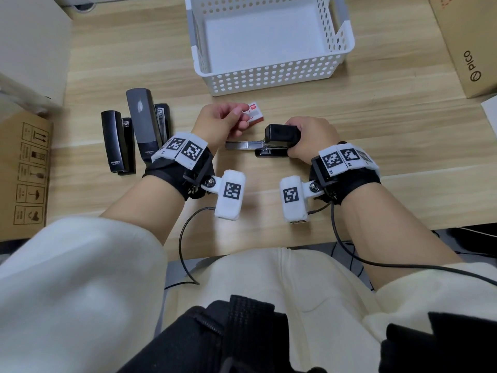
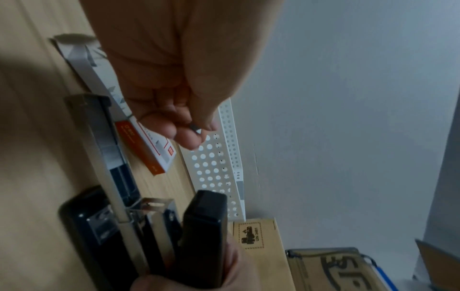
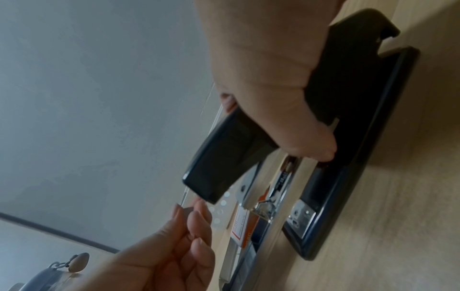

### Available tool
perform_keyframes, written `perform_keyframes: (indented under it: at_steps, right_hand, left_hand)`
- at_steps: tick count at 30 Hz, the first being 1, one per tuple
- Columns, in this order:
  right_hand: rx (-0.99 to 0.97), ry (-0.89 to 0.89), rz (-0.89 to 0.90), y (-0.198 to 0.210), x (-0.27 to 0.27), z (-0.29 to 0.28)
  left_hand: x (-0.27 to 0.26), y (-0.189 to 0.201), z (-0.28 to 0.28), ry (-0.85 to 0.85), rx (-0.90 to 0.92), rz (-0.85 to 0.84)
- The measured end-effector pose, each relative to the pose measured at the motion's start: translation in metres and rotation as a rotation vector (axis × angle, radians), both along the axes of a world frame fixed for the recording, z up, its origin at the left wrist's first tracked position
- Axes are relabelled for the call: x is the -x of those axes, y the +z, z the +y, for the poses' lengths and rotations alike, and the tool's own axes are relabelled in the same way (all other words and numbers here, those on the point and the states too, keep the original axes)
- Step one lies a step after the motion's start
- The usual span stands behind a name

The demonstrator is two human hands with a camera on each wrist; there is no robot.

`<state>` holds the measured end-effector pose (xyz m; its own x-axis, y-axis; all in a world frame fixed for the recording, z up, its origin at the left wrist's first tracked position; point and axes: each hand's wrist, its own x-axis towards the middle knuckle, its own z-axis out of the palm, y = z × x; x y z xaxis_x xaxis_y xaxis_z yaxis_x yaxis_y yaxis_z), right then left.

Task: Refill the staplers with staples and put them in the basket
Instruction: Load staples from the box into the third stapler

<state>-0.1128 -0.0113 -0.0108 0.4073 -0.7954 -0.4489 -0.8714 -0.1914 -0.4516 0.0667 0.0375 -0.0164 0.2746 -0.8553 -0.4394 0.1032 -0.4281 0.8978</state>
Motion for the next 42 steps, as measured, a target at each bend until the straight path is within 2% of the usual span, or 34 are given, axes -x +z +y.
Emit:
perform_keyframes:
  at_steps: [4,12,16,18,21,24,29,36,42]
  right_hand:
    - [0.001,-0.002,-0.001,0.0,0.0,0.001]
    - [0.003,0.0,-0.002,0.0,-0.001,0.001]
    - [0.007,0.0,-0.002,0.0,-0.001,0.001]
    - [0.007,-0.002,-0.003,0.0,-0.001,0.001]
    - [0.005,-0.003,-0.007,0.0,0.0,0.001]
    - [0.005,0.0,-0.006,0.0,0.0,0.001]
    - [0.011,-0.006,-0.003,0.0,-0.001,0.002]
    - [0.019,-0.009,0.0,0.0,-0.001,0.002]
    - [0.017,0.0,0.007,0.0,-0.001,0.002]
  left_hand:
    - [0.001,0.0,0.001,-0.023,-0.002,-0.048]
    - [-0.003,0.001,0.004,-0.057,-0.032,0.047]
    - [-0.002,0.004,0.005,-0.096,-0.024,0.021]
    - [-0.001,0.003,0.004,-0.139,-0.007,-0.101]
    - [0.001,0.001,0.005,-0.235,-0.002,-0.448]
    - [0.003,-0.001,0.006,-0.278,0.025,-0.569]
    - [0.007,-0.004,0.008,-0.482,0.004,-0.864]
    - [0.013,-0.008,0.009,-0.579,0.003,-1.043]
    - [0.014,-0.01,0.007,-0.579,-0.024,-1.092]
